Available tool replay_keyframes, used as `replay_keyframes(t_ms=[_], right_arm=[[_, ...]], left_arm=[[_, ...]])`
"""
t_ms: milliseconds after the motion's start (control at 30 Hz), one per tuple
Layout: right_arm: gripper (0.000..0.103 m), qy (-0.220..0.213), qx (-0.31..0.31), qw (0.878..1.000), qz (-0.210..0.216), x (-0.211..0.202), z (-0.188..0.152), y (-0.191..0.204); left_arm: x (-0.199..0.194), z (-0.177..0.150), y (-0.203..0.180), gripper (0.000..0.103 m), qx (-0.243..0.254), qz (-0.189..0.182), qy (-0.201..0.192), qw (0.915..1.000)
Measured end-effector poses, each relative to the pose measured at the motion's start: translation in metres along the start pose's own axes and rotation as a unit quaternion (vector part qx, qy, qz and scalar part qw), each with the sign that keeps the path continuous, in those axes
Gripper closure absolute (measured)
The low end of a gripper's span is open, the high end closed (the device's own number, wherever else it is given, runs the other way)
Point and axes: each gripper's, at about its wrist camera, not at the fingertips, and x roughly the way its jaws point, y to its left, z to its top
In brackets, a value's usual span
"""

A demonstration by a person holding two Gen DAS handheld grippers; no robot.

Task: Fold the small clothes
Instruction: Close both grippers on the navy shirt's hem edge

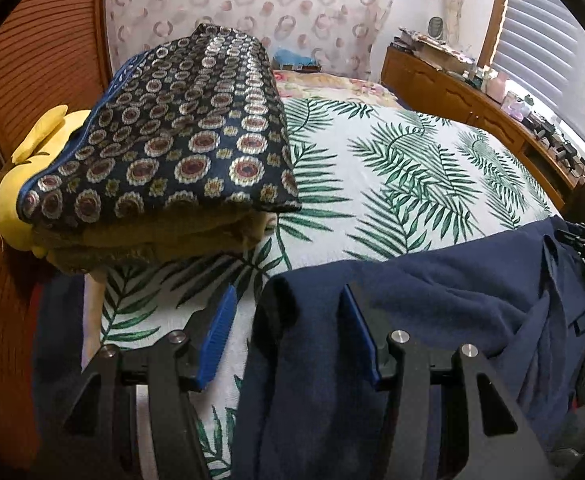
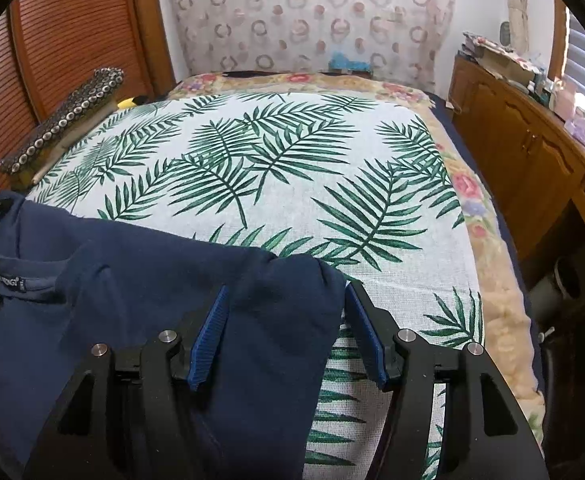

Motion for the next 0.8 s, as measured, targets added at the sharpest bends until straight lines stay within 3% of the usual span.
replay_keyframes(t_ms=[600, 667, 767, 800], right_arm=[[0.040, 0.003, -0.002, 1.000, -0.008, 0.001, 0.000, 0.003], [0.040, 0.004, -0.005, 1.000, -0.009, 0.001, 0.001, 0.006], [0.070, 0.011, -0.025, 0.999, 0.019, 0.000, 0.002, 0.016], [0.086, 0.015, -0.032, 0.999, 0.030, -0.001, 0.002, 0.020]], left_arm=[[0.004, -0.009, -0.002, 0.049, 0.015, 0.006, -0.011, 0.9998], [0.004, -0.009, -0.003, 0.054, 0.021, 0.002, -0.009, 0.9997], [0.002, -0.010, -0.009, 0.074, 0.036, -0.014, -0.005, 0.9992], [0.001, -0.010, -0.010, 0.079, 0.038, -0.019, -0.002, 0.9991]])
